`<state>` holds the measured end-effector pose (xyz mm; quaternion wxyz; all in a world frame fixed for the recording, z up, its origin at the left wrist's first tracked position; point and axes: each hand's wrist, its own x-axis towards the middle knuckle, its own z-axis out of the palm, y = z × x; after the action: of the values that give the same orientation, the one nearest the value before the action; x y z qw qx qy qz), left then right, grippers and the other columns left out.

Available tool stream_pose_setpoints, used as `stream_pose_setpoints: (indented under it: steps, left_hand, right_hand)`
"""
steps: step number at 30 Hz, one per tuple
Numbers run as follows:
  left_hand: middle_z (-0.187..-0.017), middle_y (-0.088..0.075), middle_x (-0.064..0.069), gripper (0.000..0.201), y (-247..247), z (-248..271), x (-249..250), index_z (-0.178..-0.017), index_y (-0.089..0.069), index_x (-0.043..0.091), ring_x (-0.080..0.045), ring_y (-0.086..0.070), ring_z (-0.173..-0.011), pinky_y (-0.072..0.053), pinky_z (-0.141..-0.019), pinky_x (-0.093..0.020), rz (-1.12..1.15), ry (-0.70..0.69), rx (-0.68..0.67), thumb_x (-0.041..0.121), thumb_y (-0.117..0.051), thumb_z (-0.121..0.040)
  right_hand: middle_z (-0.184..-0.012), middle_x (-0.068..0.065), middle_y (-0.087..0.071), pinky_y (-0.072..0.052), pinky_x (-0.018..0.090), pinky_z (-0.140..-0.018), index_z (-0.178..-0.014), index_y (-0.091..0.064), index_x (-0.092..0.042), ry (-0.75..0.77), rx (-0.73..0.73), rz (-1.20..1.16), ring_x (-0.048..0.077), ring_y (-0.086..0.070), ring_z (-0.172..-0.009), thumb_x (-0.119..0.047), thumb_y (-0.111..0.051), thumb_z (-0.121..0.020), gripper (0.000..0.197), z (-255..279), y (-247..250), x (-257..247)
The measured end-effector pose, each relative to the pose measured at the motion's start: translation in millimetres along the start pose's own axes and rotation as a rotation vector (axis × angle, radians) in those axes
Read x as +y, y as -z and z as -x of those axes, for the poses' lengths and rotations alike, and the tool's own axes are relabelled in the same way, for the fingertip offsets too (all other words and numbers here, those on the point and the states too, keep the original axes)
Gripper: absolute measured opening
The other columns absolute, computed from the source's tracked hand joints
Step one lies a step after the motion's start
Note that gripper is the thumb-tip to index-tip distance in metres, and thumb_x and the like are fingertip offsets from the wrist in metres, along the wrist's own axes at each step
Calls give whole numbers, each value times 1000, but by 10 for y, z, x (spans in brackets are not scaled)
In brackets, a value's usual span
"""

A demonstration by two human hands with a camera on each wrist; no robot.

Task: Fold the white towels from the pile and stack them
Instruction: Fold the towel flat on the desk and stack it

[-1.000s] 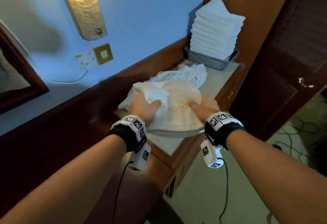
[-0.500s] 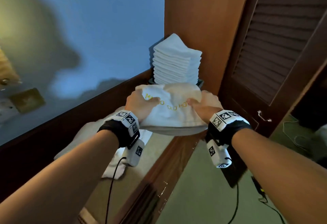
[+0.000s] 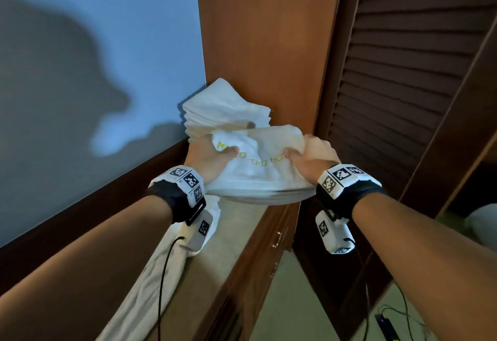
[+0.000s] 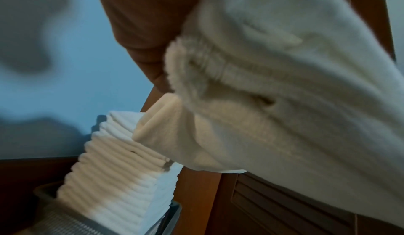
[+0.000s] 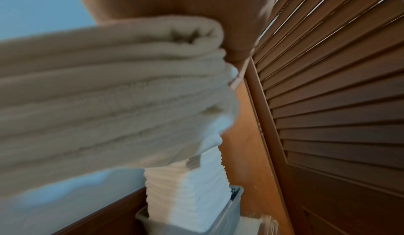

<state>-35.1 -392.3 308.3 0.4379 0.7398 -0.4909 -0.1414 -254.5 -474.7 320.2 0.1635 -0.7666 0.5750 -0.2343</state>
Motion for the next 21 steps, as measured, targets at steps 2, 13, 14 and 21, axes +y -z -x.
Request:
stream_pose_setpoints:
  steps: [2,13,14,21]
  left_hand:
    - [-105,-70,2,50,-154,-296,133,-108,-66,16,-20,-64,-100,-49,-84,-33,13,-11,9,53,-72,-75]
    - [-129,-61,-6,59,-533,-1644,388,-131,-53,5,-26,-55,-123,-43,-96,-32,20,8,15,44,-68,-90]
    - [-121,-63,-5,54,-554,-1771,380,-124,-55,5,-25,-58,-116,-45,-93,-33,21,0,11,45,-68,-90]
    - [-74,-45,4,37,-854,-2723,383,-72,-39,18,-16,-44,-67,-31,-55,-26,-6,-10,196,29,-69,-91]
  right_hand:
    - [-113,13,-64,-50,39,-82,-115,-58,-14,3,14,-1,37,-62,-102,-53,-57,-90,47,-347,86,72]
    - [-111,17,-64,-50,41,-82,-117,-52,-13,138,24,76,39,-62,-101,-55,-52,-93,48,-2093,181,178]
    - [-111,17,-64,-50,42,-83,-118,-51,-12,163,29,87,39,-62,-102,-55,-51,-94,49,-2277,158,174]
    - [-107,22,-64,-41,37,-72,-112,-52,-9,352,35,105,40,-61,-99,-53,-53,-95,47,-3814,-108,-1]
